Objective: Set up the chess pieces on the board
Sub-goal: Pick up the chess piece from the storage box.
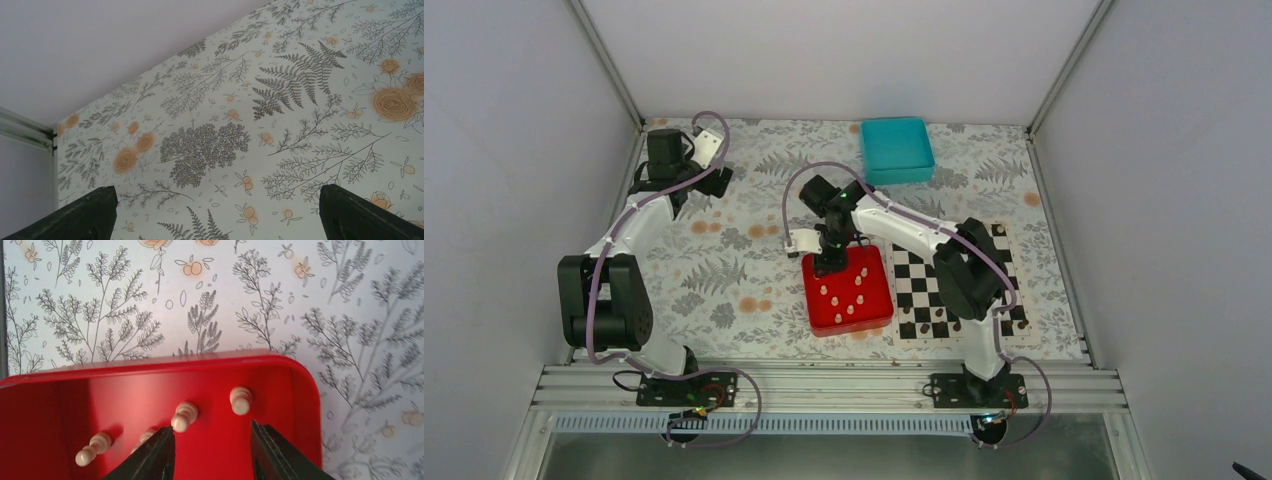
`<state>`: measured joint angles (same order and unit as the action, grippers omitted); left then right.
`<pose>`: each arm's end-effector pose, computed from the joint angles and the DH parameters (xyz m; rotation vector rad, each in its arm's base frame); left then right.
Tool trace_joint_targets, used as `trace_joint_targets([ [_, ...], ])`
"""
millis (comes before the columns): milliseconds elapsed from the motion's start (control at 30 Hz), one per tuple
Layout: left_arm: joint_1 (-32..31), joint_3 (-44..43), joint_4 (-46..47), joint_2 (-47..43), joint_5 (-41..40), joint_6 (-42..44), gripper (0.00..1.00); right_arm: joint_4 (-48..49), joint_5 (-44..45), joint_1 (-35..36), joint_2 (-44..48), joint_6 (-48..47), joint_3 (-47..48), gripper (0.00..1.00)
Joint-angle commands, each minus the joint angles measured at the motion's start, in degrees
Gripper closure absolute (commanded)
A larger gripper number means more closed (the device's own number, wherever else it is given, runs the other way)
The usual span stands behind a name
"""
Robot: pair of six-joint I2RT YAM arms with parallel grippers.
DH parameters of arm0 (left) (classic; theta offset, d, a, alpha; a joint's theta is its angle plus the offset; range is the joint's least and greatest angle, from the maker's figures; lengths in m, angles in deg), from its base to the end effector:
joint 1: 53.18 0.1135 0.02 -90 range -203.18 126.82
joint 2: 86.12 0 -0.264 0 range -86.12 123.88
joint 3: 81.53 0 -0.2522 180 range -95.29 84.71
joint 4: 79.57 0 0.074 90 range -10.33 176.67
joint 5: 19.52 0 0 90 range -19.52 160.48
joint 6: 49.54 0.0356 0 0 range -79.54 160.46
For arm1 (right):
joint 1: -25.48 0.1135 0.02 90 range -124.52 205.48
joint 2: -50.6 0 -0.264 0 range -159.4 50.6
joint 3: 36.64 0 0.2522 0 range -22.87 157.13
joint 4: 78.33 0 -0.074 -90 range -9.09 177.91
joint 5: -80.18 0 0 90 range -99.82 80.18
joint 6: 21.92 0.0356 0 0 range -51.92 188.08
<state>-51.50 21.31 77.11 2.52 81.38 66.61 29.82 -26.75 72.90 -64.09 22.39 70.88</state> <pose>0.3504 0.0035 0.2650 0.5641 2.0919 0.0717 0.2637 0.3023 0.2158 -2.1512 1.9799 0.4393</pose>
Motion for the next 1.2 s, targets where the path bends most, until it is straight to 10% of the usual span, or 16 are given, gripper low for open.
trace_joint_targets([
  [0,0.35,0.82,0.36,-1.46,1.12,0.05,0.00,2.99,-2.42,1.30,-2.07,1.03,-0.86,0.60],
  [1167,0.44,1.18,0.69,-1.02,1.52,0.13,0.00,6.91,5.07,2.43,-8.37,2.01,-0.77,0.64],
])
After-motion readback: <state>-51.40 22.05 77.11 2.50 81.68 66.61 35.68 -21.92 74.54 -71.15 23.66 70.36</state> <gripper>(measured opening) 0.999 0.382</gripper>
